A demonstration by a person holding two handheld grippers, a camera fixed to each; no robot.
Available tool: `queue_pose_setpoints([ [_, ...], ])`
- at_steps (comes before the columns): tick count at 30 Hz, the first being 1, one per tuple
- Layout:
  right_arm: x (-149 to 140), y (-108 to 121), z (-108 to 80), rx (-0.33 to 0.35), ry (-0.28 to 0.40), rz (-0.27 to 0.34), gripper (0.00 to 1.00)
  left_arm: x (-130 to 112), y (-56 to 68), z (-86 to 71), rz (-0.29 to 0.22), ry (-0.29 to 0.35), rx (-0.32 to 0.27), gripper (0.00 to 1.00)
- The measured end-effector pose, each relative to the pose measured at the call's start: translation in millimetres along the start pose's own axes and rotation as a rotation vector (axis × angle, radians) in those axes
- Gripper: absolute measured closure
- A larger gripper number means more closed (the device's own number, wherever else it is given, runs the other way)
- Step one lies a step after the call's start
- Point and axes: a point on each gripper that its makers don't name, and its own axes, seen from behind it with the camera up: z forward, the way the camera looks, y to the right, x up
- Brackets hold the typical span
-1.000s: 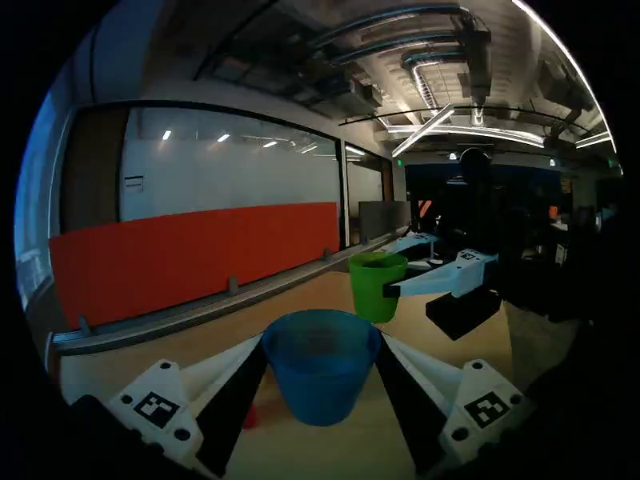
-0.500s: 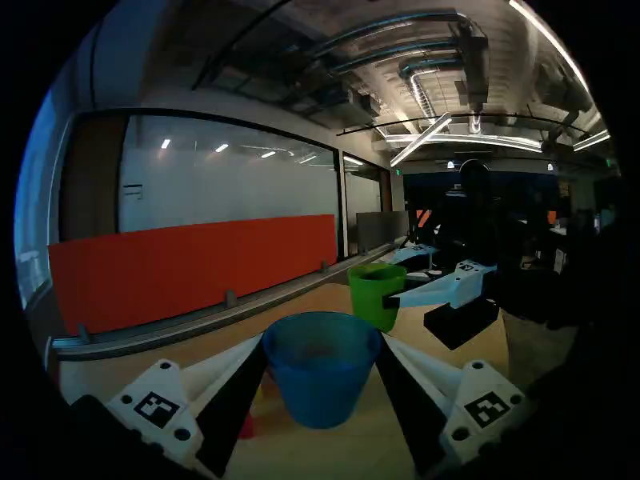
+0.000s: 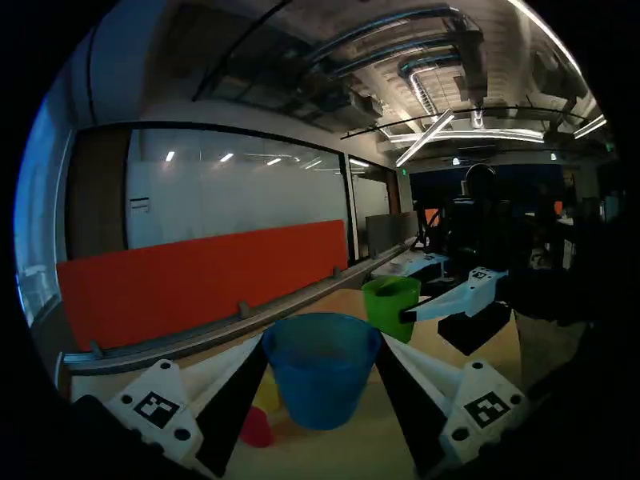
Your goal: Pour water
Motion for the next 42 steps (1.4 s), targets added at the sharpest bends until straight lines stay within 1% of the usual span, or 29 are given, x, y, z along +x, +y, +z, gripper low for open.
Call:
queue_pose_setpoints([
  [5, -4.1, -7.4, 1.9, 0.023, -0.005, 0.000, 0.10, 8.5, -3.6, 0.5, 0.036, 0.011, 0.018, 0.12],
  [11, -4.7, -15.9, 5.2, 0.047, -0.005, -0.008, 0.11, 18.9, -6.7, -0.9, 0.063, 0.026, 0.026, 0.12],
  [17, -5.0, -22.3, 7.6, 0.065, -0.003, -0.015, 0.11, 26.6, -14.8, -2.2, 0.113, 0.033, 0.053, 0.12],
  [26, -9.7, -33.5, 11.2, 0.091, -0.008, -0.025, 0.11, 37.3, -13.6, -3.0, 0.191, 0.048, 0.062, 0.12],
  [32, -12.6, -43.8, 14.7, 0.115, -0.014, -0.032, 0.11, 41.3, -12.8, -0.1, 0.244, 0.046, 0.070, 0.12],
  [42, -16.8, -60.2, 18.6, 0.158, -0.020, -0.031, 0.11, 50.8, -15.6, 2.2, 0.302, 0.053, 0.075, 0.12],
])
